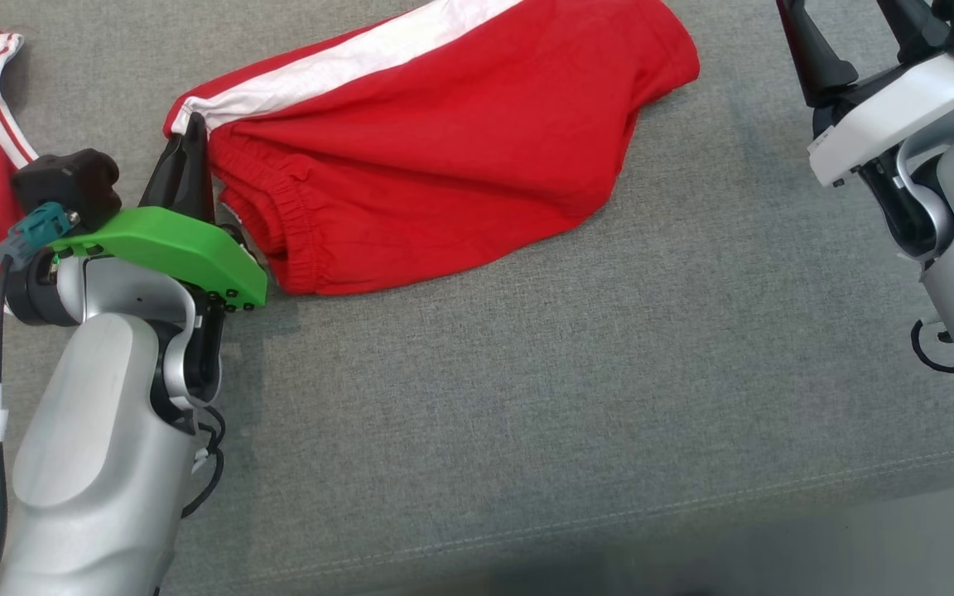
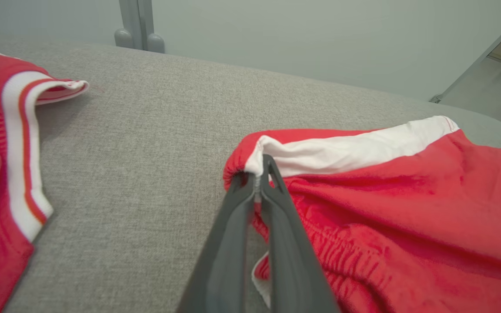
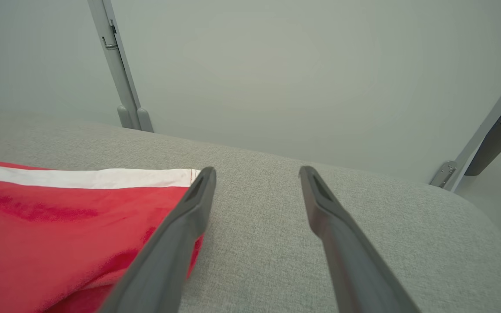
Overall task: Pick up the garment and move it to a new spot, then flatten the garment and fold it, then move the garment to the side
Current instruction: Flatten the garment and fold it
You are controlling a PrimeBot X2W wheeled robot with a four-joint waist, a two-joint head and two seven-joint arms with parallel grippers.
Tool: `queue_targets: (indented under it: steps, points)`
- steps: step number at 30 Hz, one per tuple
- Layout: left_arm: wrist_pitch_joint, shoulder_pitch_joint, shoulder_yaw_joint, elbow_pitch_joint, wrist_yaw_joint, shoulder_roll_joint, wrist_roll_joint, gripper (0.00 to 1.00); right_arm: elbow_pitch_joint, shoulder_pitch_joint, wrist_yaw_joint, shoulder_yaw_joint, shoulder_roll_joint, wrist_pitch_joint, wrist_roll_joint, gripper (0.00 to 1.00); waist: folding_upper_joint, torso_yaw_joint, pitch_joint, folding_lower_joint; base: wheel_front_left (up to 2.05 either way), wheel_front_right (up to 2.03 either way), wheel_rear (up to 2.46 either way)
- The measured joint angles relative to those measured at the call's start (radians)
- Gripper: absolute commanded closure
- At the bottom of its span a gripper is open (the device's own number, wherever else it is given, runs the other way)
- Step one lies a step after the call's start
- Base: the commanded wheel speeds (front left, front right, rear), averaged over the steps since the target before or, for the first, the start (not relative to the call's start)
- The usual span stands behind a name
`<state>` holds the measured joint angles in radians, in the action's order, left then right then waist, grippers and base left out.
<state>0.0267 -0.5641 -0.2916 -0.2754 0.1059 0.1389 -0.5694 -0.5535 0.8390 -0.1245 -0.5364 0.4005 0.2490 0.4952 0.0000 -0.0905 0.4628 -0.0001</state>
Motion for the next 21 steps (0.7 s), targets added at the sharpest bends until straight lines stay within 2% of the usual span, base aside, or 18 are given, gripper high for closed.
queue_targets:
  steps: [1, 2, 14, 18, 21]
  points:
    - [-0.001, 0.000, 0.000, -0.004, 0.000, 0.001, 0.000, 0.28, 0.000, 0.000, 0.000, -0.001, -0.002, 0.000, 0.003, 0.00, 0.0000, -0.001, 0.001, 0.0000, 0.00, 0.00, 0.00]
    - [-0.001, 0.000, 0.000, -0.005, 0.000, 0.001, 0.000, 0.00, 0.000, 0.000, 0.000, -0.001, -0.005, 0.000, 0.009, 0.00, 0.0000, -0.001, 0.001, 0.0000, 0.00, 0.00, 0.00]
    - [0.011, 0.039, -0.026, -0.001, 0.000, 0.020, 0.027, 0.00, -0.022, -0.089, 0.000, 0.025, -0.005, 0.003, 0.120, 0.00, 0.0000, 0.008, -0.016, 0.0000, 0.00, 0.00, 0.00]
    - [0.033, 0.081, -0.037, 0.024, 0.000, 0.021, 0.029, 0.00, -0.025, -0.136, 0.000, 0.054, -0.018, 0.002, 0.226, 0.00, 0.0000, 0.026, -0.032, 0.0000, 0.00, 0.00, 0.00]
    - [0.068, 0.088, -0.035, 0.063, 0.000, 0.017, 0.029, 0.00, -0.022, -0.173, 0.000, 0.072, -0.062, -0.033, 0.354, 0.00, 0.0000, 0.039, -0.042, 0.0000, 0.00, 0.00, 0.00]
